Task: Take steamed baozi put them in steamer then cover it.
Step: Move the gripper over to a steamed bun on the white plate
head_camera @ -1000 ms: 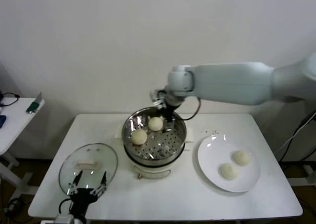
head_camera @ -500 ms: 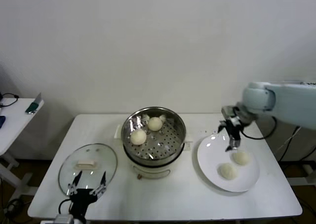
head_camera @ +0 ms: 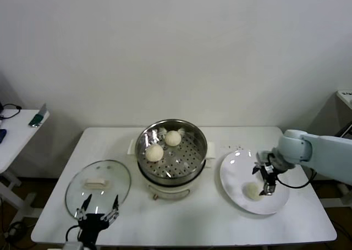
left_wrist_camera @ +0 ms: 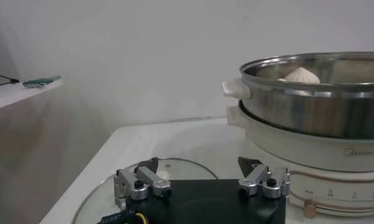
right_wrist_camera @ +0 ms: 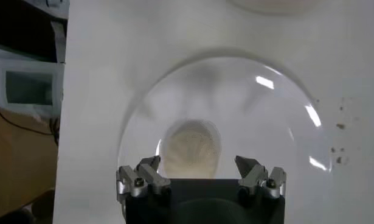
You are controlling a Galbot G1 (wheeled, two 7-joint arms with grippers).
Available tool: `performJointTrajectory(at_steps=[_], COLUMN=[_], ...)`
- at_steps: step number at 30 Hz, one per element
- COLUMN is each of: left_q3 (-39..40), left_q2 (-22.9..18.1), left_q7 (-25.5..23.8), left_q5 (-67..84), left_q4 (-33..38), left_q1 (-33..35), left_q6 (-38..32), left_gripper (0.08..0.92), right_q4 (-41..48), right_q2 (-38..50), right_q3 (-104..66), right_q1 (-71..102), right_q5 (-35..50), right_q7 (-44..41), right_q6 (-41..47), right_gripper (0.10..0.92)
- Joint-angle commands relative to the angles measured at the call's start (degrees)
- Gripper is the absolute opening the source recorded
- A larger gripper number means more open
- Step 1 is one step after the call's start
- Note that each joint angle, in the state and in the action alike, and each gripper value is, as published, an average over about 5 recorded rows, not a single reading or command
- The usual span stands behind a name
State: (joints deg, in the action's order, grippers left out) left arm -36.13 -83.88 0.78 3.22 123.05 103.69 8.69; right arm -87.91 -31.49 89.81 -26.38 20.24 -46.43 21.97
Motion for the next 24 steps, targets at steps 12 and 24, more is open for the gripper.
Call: performJointTrajectory(at_steps=[12,24], left_q3=[0.37,0.38], left_q2=[0.09,0.47], left_q7=[-0.07,-0.05], left_q5=[-0.47,-0.47], left_q4=[-0.37,-0.43], left_q1=[-0.06,-0.38], left_q6=[0.13,0.14], left_gripper=[0.823,0.823], right_q4=[2.76,2.34], right_q2=[0.23,-0.28], right_q3=[-9.51,-8.33], right_q1=[12.94,8.6], right_q5=[-2.8,-1.82], right_q7=[4.02,2.3], right_q6=[3.9,2.72], right_gripper=[0.823,0.672])
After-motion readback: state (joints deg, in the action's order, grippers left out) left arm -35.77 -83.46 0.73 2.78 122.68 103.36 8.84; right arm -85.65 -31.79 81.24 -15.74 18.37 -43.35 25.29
